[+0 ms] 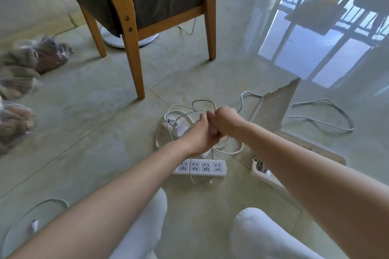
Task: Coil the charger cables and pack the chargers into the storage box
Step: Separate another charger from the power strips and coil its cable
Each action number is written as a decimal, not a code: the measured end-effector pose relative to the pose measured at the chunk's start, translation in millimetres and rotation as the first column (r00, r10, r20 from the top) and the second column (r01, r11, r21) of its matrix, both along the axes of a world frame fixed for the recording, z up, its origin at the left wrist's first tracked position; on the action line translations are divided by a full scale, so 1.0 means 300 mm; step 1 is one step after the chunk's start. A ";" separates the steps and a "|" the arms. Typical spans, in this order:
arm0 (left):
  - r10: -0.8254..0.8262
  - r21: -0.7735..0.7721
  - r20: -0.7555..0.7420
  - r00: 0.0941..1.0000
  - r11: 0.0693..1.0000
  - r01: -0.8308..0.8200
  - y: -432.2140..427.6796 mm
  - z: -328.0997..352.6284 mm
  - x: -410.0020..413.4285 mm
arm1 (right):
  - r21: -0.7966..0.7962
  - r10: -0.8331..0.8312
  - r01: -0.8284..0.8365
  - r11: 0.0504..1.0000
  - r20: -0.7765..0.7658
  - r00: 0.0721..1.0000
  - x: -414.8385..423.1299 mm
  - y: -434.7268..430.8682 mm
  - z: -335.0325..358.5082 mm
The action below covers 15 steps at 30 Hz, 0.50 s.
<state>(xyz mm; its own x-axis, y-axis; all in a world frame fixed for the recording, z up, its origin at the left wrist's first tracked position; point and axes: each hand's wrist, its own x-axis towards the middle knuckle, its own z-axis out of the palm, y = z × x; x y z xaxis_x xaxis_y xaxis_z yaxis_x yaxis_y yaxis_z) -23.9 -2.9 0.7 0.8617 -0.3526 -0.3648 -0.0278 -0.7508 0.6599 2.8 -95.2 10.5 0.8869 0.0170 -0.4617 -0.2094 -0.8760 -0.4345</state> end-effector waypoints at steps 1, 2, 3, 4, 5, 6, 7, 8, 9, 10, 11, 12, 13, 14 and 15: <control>-0.004 0.024 0.022 1.000 1.000 0.004 0.003 0.027 -0.015 | 0.051 -0.030 0.029 0.998 0.010 0.999 -0.017 -0.002 0.021; 0.000 0.025 0.031 1.000 1.000 -0.001 0.011 0.050 -0.027 | 0.094 -0.039 0.037 0.995 0.015 0.999 -0.036 -0.002 0.047; 0.027 0.007 0.040 0.999 1.000 -0.028 0.022 0.073 -0.038 | 0.127 -0.048 0.046 0.991 0.012 0.999 -0.056 0.001 0.075; 0.075 -0.024 0.057 0.996 0.997 -0.074 0.036 0.094 -0.047 | 0.147 -0.071 0.066 0.987 0.027 0.997 -0.077 0.007 0.105; 0.129 -0.059 0.074 0.989 0.990 -0.125 0.051 0.113 -0.055 | 0.172 -0.102 0.086 0.981 0.086 0.991 -0.098 0.013 0.131; 0.173 -0.099 0.092 0.981 0.981 -0.164 0.064 0.132 -0.067 | 0.202 -0.131 0.100 0.974 0.145 0.981 -0.117 0.019 0.154; 0.204 -0.146 0.105 0.973 0.971 -0.188 0.075 0.152 -0.080 | 0.234 -0.161 0.114 0.966 0.197 0.967 -0.138 0.028 0.177; 0.227 -0.203 0.105 0.968 0.958 -0.203 0.085 0.175 -0.097 | 0.260 -0.203 0.133 0.956 0.265 0.943 -0.155 0.038 0.195; 0.241 -0.272 0.083 0.967 0.939 -0.211 0.095 0.198 -0.118 | 0.265 -0.241 0.153 0.952 0.339 0.910 -0.171 0.047 0.208; 0.243 -0.345 0.048 0.969 0.915 -0.212 0.104 0.218 -0.141 | 0.256 -0.271 0.179 0.950 0.393 0.879 -0.191 0.055 0.222; 0.234 -0.407 0.016 0.972 0.889 -0.208 0.115 0.238 -0.166 | 0.227 -0.275 0.189 0.955 0.448 0.851 -0.209 0.057 0.233; 0.223 -0.452 -0.009 0.975 0.869 -0.203 0.128 0.255 -0.191 | 0.186 -0.251 0.181 0.966 0.496 0.831 -0.230 0.055 0.244; 0.207 -0.479 -0.031 0.978 0.856 -0.196 0.139 0.269 -0.220 | 0.138 -0.202 0.152 0.979 0.524 0.827 -0.252 0.051 0.256; 0.195 -0.503 -0.054 0.979 0.842 -0.195 0.150 0.276 -0.251 | 0.112 -0.143 0.099 0.989 0.521 0.842 -0.273 0.046 0.263; 0.188 -0.521 -0.065 0.980 0.831 -0.194 0.160 0.282 -0.283 | 0.126 -0.090 0.031 0.992 0.497 0.863 -0.296 0.042 0.271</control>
